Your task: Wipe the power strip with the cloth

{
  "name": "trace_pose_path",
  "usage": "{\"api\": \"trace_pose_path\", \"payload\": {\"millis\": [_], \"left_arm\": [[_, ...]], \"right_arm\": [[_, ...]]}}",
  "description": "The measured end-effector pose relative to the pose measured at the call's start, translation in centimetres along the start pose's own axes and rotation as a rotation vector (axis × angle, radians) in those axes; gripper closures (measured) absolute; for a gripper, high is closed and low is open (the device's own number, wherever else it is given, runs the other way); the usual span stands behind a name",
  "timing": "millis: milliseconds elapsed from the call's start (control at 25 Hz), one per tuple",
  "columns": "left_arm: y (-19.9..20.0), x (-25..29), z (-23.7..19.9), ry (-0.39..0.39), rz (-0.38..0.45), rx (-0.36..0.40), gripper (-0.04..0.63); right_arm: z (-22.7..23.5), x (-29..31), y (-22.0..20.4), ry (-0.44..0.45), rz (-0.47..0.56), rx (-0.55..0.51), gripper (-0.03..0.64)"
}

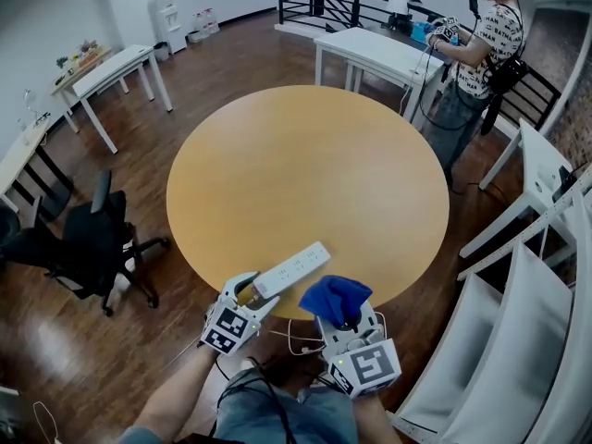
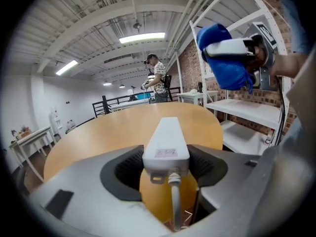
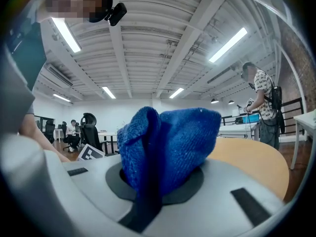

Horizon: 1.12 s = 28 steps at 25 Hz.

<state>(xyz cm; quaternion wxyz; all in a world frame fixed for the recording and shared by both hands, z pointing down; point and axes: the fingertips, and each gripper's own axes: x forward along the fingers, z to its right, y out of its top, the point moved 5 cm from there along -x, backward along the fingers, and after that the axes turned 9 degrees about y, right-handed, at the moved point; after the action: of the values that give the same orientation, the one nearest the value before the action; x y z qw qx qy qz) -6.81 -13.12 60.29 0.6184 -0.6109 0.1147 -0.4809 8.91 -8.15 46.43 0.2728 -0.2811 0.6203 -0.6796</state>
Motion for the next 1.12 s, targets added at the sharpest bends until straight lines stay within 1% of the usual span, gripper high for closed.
{"api": "trace_pose_path", "payload": {"millis": [200,320,400,560,760,840,1040,1120], "left_arm": [[0.1,-0.2,-0.1,-0.019,-0.002,-0.046,0.311],[0.6,-1.0,-0.3,-0.012,0.057,-0.090,0.313],[1.0,-1.1,-0.2,-0.007,0.076,-0.096,0.313],[-0.1,-0.2,0.8,-0.032,0.012,-0.046,0.311],[-2.4,0.9,2.0,-0.025,-0.052,0.037,0.310],[-2.6,1.4,2.3,-0.018,-0.064,0.067,0.298],[-2.1,2.5,2.2,-0.052,-0.088,0.069,0.273],[-1.8,3.0,2.4,-0.084,-0.107,0.067,0.267]], "right_arm": [[0.3,-0.3,0.3,-0.016,0.014,0.008,0.558],[0.8,-0.6,-0.1,-0.033,0.016,0.027,0.558],[1.1,-0.7,-0.4,-0.037,0.008,0.044,0.558],[1.3,-0.8,-1.3,-0.036,-0.017,0.067,0.558],[1.3,-1.1,-1.7,-0.032,-0.028,0.074,0.558],[1.4,-1.3,-1.8,-0.032,-0.035,0.071,0.558],[1.7,-1.4,-1.8,-0.042,-0.031,0.067,0.558],[1.6,-1.3,-1.8,-0.040,-0.034,0.070,0.558]]}}
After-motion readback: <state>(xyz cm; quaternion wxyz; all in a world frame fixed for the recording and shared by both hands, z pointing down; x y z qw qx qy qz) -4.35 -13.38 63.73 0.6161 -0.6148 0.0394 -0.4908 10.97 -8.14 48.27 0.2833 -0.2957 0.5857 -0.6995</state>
